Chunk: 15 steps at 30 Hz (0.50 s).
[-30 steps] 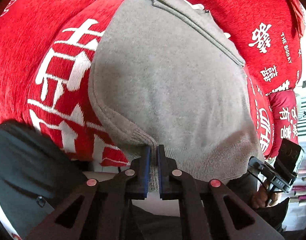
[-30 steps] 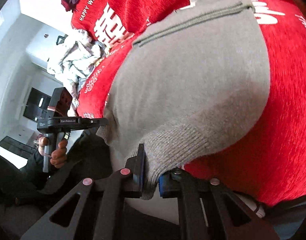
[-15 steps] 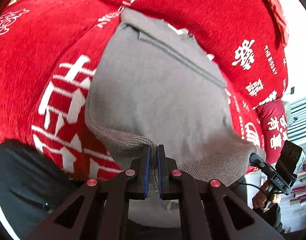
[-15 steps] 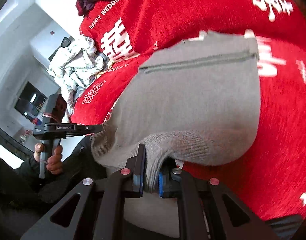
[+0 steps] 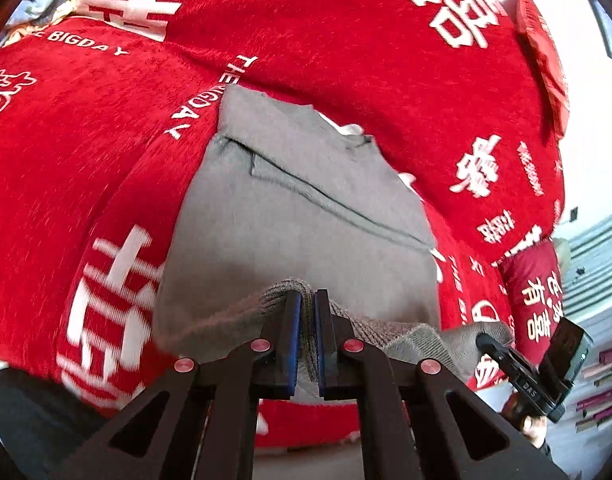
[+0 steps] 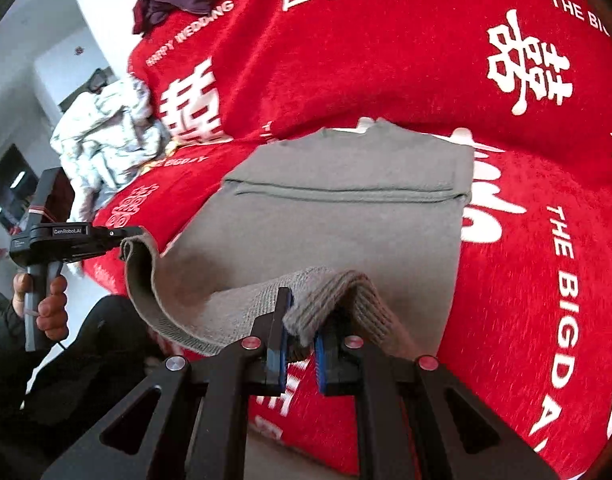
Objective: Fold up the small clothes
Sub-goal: 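Lay the held hem onto the collar with both tools and release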
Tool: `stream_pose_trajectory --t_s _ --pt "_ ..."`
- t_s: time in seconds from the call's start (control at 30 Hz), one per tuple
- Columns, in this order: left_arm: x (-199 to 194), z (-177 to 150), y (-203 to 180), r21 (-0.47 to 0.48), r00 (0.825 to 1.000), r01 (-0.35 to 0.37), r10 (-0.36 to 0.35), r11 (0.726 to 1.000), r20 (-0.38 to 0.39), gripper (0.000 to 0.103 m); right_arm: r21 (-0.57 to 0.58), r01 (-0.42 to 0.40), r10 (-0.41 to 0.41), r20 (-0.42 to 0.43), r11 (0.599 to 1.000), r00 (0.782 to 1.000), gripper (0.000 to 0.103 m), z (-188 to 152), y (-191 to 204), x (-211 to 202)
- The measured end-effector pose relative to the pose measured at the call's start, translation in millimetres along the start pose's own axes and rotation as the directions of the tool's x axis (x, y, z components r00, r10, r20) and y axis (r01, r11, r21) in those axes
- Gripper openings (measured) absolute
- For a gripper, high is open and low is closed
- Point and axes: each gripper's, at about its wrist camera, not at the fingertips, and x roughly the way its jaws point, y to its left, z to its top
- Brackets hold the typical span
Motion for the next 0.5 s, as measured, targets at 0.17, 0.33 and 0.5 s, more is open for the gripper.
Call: stream_pose_trajectory --t_s 0.17,0.33,0.5 --pt "39 36 6 -0.033 0.999 -0.046 0.045 0.998 -0.03 0.007 0.145 0.019 -0.017 -0.015 0.989 1.0 0.011 26 -34 26" --pt "73 48 25 -0.067 0.99 -0.119 0.113 0.991 -0.086 0.007 0.306 0.109 -0.08 -0.106 0.946 0.991 0.011 36 -83 52" --pt "62 45 31 -0.012 0.993 -0.07 0.069 0.997 -0.094 0.008 0.317 0.125 -0.095 -0.11 0.94 0.989 0.025 24 -110 39"
